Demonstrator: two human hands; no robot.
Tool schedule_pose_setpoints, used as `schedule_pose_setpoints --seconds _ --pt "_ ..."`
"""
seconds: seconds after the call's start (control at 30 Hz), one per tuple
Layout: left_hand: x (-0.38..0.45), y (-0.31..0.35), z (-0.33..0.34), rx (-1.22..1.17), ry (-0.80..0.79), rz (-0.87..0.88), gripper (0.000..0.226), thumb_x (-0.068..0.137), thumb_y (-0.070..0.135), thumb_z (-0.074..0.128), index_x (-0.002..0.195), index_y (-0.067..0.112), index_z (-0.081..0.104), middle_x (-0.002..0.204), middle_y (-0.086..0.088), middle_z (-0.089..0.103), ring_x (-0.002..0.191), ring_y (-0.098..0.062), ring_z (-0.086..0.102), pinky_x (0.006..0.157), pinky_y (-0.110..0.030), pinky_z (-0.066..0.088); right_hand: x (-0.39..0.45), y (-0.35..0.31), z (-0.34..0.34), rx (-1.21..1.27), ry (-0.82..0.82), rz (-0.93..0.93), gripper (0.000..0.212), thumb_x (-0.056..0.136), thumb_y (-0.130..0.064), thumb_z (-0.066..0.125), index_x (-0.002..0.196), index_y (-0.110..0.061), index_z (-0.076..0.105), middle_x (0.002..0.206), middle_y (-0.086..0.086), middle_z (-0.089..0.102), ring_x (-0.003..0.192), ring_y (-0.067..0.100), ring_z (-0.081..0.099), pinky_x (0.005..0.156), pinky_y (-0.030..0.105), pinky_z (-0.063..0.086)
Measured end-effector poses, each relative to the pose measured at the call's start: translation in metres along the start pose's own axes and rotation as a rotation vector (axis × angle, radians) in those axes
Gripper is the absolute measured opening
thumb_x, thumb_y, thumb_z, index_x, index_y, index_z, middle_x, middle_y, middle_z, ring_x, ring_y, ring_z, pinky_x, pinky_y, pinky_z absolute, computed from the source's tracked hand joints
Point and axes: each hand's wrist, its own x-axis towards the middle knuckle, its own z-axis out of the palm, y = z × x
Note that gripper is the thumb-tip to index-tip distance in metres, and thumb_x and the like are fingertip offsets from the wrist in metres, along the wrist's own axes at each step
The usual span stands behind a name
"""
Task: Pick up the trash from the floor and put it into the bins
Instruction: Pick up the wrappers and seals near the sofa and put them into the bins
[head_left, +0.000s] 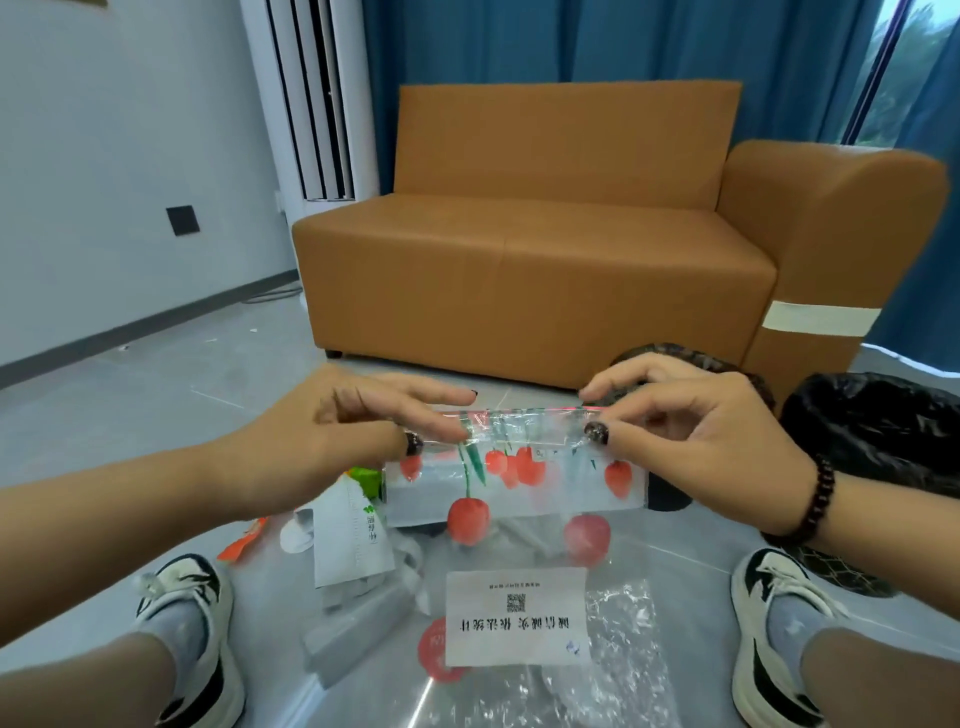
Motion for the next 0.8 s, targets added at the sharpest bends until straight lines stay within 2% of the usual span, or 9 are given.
schedule_pose_setpoints --seconds 0.1,0.17,0.3,0.37,0.43,0.5,0.63,0.7,0.8 --pt "0.002 -0.006 0.005 0.035 0.093 -0.023 0.016 0.077 0.021 0.078 0.092 0.017 0.078 0.111 0.007 0.072 0.103 -0.019 0.067 0.087 -0.034 0.054 0.0 0.009 0.004 0.151 -0.022 0.093 0.024 0.072 -0.002 0.077 0.089 -0.019 0.075 0.096 -0.001 0.07 0.085 0.03 0.069 0.075 0.035 0.058" --pt "0.006 -0.009 0.008 0.057 0.156 -0.044 0.021 0.074 0.021 0.071 0.094 0.022 0.078 0.102 0.005 0.074 0.088 -0.024 0.069 0.077 -0.027 0.056 0.001 0.011 0.005 0.242 -0.029 0.179 0.035 0.073 0.008 0.072 0.098 -0.017 0.071 0.094 0.004 0.071 0.082 0.031 0.071 0.076 0.033 0.059" --pt "0.011 -0.013 0.008 0.006 0.159 -0.099 0.042 0.073 0.016 0.065 0.115 0.02 0.065 0.099 -0.001 0.074 0.069 -0.021 0.062 0.068 -0.026 0.054 0.005 0.012 0.008 0.24 -0.001 0.215 0.024 0.072 -0.008 0.071 0.093 -0.021 0.074 0.092 0.003 0.072 0.08 0.035 0.069 0.071 0.034 0.059" --pt "0.014 -0.013 0.007 0.051 0.176 -0.092 0.037 0.072 0.02 0.066 0.109 0.02 0.067 0.097 0.001 0.075 0.064 -0.016 0.062 0.066 -0.024 0.054 0.008 0.009 0.007 0.187 -0.005 0.21 0.018 0.072 -0.018 0.069 0.088 -0.023 0.075 0.091 -0.001 0.073 0.078 0.041 0.067 0.067 0.04 0.059" --pt "0.016 -0.011 0.007 0.08 0.203 -0.062 0.028 0.071 0.02 0.067 0.099 0.018 0.071 0.094 0.005 0.075 0.062 -0.011 0.063 0.061 -0.018 0.054 0.01 0.009 0.005 0.148 -0.014 0.182 0.015 0.078 -0.012 0.068 0.087 -0.022 0.075 0.091 -0.005 0.073 0.079 0.043 0.065 0.07 0.048 0.058" --pt "0.017 -0.007 0.007 0.056 0.227 -0.038 0.025 0.069 0.018 0.068 0.093 0.017 0.075 0.092 0.004 0.076 0.062 -0.008 0.064 0.059 -0.016 0.054 0.012 0.009 0.003 0.136 -0.013 0.149 0.019 0.08 -0.005 0.068 0.086 -0.022 0.075 0.091 -0.005 0.072 0.08 0.042 0.065 0.074 0.049 0.057" --pt "0.018 -0.006 0.005 -0.02 0.224 -0.036 0.026 0.078 -0.001 0.066 0.085 0.021 0.078 0.097 0.004 0.075 0.085 -0.02 0.07 0.063 -0.017 0.054 0.013 0.005 0.003 0.204 -0.033 0.129 0.021 0.078 0.011 0.066 0.082 -0.008 0.075 0.09 0.0 0.068 0.073 0.014 0.065 0.068 0.018 0.052" --pt "0.018 -0.009 0.005 -0.05 0.226 -0.073 0.036 0.08 -0.011 0.062 0.083 0.02 0.078 0.101 0.004 0.075 0.098 -0.026 0.067 0.067 -0.02 0.054 0.012 0.005 0.003 0.212 -0.028 0.14 0.026 0.077 0.016 0.064 0.081 -0.007 0.076 0.09 0.0 0.068 0.07 0.022 0.064 0.066 0.015 0.051" --pt "0.015 -0.011 0.006 -0.069 0.186 -0.106 0.021 0.068 0.005 0.075 0.083 0.02 0.08 0.106 0.005 0.073 0.101 -0.023 0.067 0.067 -0.016 0.052 0.01 0.007 0.004 0.194 -0.017 0.121 0.016 0.07 -0.005 0.065 0.077 -0.012 0.078 0.09 -0.001 0.069 0.081 0.024 0.064 0.07 0.017 0.05"
